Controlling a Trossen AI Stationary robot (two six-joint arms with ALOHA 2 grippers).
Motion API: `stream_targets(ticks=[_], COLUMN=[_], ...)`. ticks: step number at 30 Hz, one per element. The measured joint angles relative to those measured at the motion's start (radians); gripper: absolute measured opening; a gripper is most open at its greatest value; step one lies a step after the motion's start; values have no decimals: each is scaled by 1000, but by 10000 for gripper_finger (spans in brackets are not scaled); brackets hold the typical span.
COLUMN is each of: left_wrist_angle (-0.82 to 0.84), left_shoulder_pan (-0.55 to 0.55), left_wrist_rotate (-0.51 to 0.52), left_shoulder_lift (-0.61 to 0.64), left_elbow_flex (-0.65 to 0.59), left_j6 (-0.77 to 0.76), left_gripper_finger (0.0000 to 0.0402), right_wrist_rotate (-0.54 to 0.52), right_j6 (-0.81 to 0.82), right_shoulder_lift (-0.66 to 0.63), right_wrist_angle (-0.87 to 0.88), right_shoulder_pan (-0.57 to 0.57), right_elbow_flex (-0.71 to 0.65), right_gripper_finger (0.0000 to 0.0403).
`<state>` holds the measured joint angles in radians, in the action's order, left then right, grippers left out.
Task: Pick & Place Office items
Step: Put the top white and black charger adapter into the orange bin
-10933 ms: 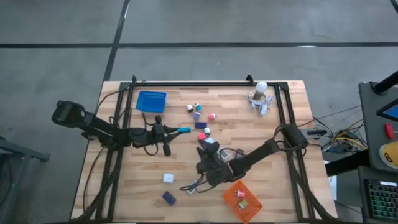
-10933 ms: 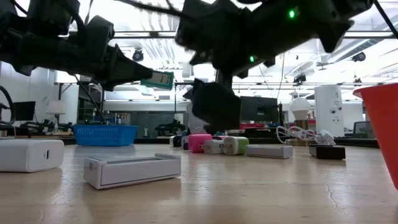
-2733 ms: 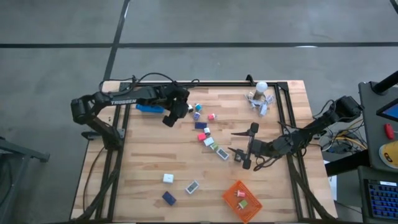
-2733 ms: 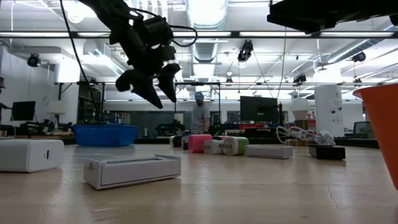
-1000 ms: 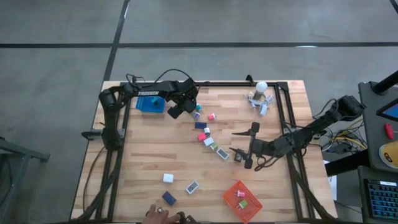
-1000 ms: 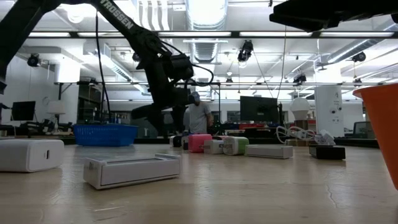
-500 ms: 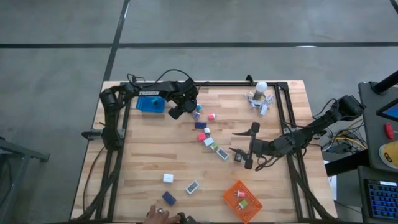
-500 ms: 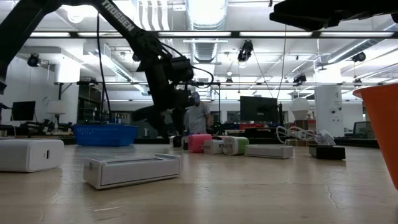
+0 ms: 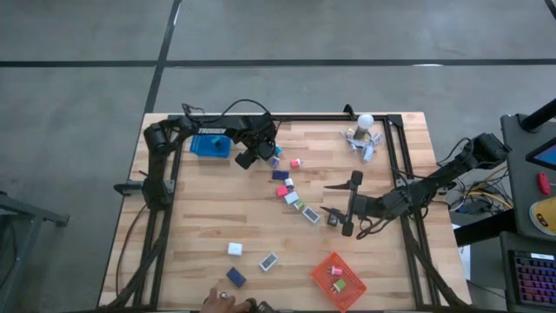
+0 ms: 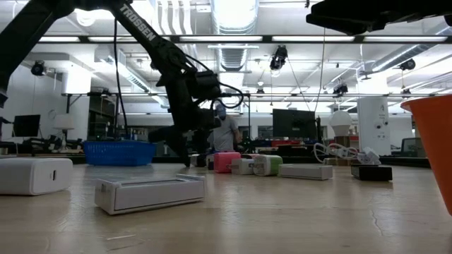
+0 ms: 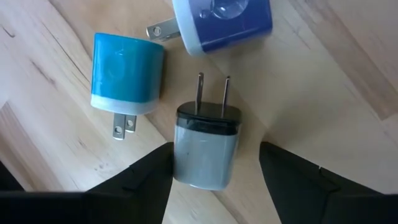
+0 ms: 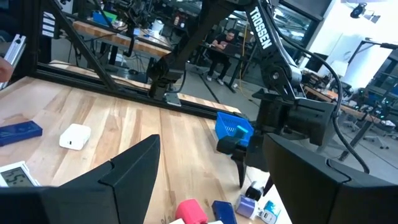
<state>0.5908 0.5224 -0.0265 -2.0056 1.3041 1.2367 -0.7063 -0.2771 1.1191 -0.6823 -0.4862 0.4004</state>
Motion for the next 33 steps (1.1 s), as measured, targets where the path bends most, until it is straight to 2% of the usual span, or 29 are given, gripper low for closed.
stream_targets(ticks=[9,21,33], left_wrist_angle=[7,1,1], left_shoulder_pan=[0,-5,-22], left_wrist_rotate=[0,-2,1], left_shoulder_lift=[0,0,1], left_elbow_flex=[4,11,10], left_j6=[-3,-84,-142], left_gripper_finger=[219,129,126], right_wrist_rotate=[0,0,0], right_j6=[2,8,14], right_shoulder_lift=[0,0,0], right_wrist_angle=[7,16,22], right_shoulder_pan=[0,0,0], right_elbow_flex=[0,0,0], right_gripper_finger=[281,281,264])
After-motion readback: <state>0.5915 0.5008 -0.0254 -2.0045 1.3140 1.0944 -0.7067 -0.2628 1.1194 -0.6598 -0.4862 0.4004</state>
